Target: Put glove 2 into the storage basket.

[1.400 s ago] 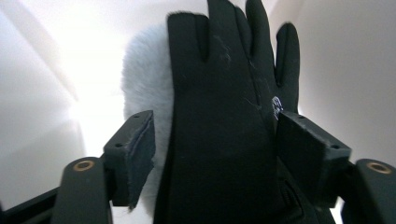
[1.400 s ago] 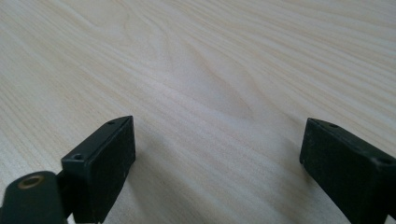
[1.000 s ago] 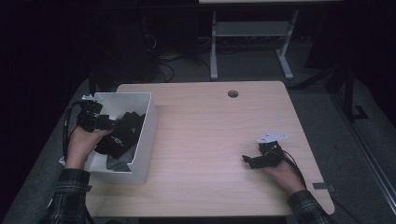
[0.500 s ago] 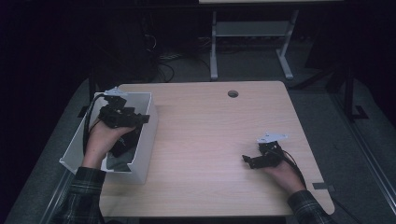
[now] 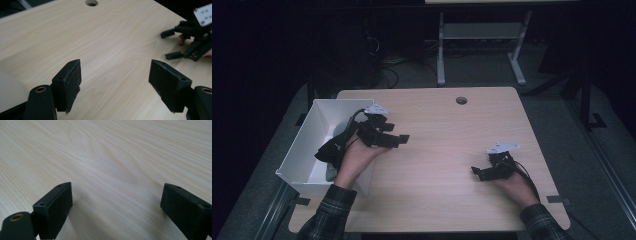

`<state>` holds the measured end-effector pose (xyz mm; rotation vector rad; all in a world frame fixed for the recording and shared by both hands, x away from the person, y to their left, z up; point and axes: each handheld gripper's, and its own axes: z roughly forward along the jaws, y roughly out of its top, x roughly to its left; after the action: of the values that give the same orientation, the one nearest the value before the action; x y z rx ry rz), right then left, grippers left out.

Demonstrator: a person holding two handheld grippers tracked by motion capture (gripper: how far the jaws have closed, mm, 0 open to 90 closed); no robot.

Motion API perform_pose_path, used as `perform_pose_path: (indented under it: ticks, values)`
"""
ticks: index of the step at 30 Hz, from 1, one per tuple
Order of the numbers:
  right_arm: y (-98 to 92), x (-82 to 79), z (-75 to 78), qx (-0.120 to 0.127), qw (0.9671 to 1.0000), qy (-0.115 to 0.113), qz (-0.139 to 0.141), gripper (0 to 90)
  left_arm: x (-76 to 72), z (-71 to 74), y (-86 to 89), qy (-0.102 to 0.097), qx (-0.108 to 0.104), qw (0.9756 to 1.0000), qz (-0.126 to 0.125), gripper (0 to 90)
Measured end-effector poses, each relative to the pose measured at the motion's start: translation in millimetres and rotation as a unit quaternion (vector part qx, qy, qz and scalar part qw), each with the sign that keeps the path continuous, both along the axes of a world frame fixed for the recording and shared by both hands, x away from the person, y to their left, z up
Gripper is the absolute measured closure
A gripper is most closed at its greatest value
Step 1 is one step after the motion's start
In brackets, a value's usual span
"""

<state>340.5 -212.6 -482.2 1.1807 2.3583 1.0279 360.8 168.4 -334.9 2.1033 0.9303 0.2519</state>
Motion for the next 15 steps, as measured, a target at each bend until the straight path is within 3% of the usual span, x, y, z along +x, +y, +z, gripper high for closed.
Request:
perform_pose_path:
  ticks: [9,15]
  values:
    - [0.0,-0.1,0.0,0.0,1.0,0.0,0.001,10.3,-8.3,-48.8,-33.6,0.012,0.034,0.9986,-0.037,25.7]
    - [-0.3,0.2,-0.2,-0.001,1.0,-0.002,0.002,10.3,-13.3,-85.8,-47.0,0.028,0.066,0.9958,-0.056,25.4]
